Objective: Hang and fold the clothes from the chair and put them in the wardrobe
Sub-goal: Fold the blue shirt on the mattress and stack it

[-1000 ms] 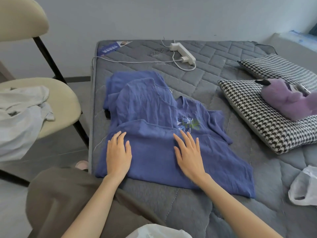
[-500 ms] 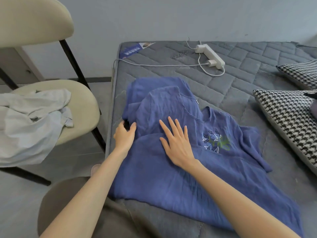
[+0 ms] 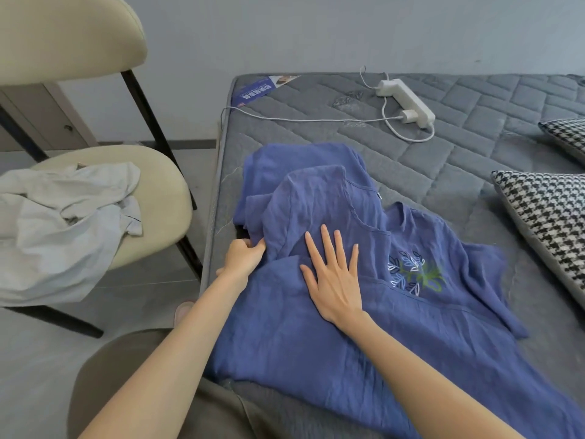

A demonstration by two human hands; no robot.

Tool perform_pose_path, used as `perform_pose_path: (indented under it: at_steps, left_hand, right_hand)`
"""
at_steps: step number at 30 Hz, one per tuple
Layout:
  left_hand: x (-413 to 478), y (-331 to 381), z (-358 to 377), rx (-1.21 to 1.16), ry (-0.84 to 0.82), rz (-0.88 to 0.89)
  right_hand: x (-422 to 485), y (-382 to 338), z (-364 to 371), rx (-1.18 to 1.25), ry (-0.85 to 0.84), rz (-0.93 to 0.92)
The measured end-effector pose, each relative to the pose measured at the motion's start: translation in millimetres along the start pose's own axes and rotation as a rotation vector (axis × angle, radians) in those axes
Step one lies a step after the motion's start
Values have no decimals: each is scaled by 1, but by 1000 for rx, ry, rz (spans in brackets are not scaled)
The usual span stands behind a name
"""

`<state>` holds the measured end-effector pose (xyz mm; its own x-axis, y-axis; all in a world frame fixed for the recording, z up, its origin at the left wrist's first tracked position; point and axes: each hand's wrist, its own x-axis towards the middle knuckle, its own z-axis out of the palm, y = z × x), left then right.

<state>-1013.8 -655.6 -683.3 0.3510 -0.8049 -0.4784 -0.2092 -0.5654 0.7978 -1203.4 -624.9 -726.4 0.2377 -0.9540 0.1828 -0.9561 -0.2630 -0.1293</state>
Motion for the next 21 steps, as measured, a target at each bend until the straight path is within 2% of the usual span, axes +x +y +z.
perform_pose_path:
  at_steps: [3,7,11,14,19,21]
  left_hand:
    - [-10,5,-4,-93,-1,101]
    - [-18,14,-29,-187,168,294]
    - [-19,18,-58,-178,235,425]
    - [-25,21,-68,-189,247,428]
    - [-29,15,-76,-288,195,368]
    - [-30,14,-78,-324,161,362]
  right_hand:
    - [-1,0,0,-4,-1,-5]
    - [0,-1,-2,1,-7,-18]
    - [2,-5,-11,-20,5,-50]
    - [8,-13,-28,15,89,-73]
    - [47,-37,-72,211,338,-125]
    - [70,-49,-90,325,299,-191]
